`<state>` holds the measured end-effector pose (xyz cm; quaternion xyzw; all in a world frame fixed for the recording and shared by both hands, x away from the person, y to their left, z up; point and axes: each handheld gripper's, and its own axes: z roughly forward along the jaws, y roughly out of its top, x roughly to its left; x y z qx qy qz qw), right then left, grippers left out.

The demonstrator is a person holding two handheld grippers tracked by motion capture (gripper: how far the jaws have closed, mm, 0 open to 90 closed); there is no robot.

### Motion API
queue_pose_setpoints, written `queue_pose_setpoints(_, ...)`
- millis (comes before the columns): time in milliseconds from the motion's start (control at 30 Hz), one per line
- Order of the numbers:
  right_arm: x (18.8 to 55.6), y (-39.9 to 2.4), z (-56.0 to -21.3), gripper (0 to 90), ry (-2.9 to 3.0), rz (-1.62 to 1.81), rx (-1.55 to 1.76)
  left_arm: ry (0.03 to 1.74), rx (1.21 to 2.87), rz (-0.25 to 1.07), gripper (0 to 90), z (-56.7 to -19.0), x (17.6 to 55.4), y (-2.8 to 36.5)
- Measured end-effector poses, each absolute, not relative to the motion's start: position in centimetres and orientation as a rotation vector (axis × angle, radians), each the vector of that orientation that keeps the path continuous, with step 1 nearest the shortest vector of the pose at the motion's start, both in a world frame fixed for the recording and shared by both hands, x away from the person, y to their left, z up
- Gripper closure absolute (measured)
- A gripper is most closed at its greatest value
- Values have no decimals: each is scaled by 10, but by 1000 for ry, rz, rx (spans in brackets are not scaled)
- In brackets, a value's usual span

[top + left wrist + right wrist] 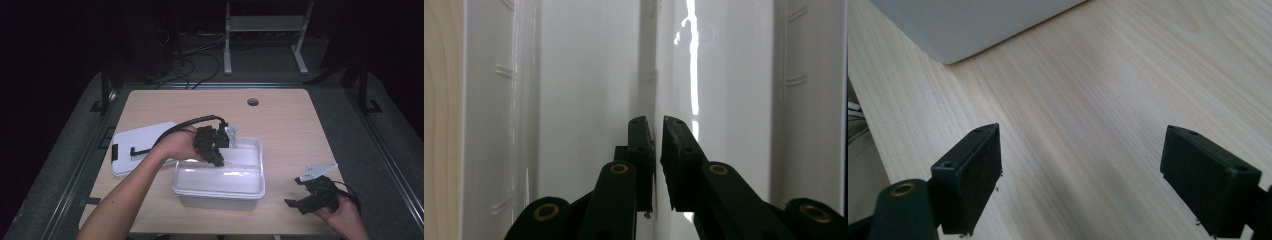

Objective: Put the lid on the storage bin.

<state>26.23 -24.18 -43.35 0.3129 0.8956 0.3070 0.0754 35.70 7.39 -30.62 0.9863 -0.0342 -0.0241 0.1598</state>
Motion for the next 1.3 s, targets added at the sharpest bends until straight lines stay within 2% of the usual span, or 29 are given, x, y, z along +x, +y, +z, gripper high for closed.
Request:
queue_pose_setpoints(200, 263, -242, -434, 162, 2685, 916, 941, -59, 2758, -101, 677, -294, 357, 92)
queue_pose_setpoints(333, 263, -242, -434, 161, 2687, 909, 938, -12, 2700, -104, 652, -294, 359, 110)
queue_pose_setpoints(500, 262, -242, -434, 161, 2683, 907, 946, 22, 2659, -72, 581, -289, 360, 129)
queue_pose_setpoints(933, 264, -241, -432, 161, 2675, 908, 955, 136, 2595, 44, 553, -283, 371, 190)
queue_pose_setpoints(1300, 266, -240, -433, 161, 2683, 896, 959, 225, 2593, 78, 529, -293, 377, 226)
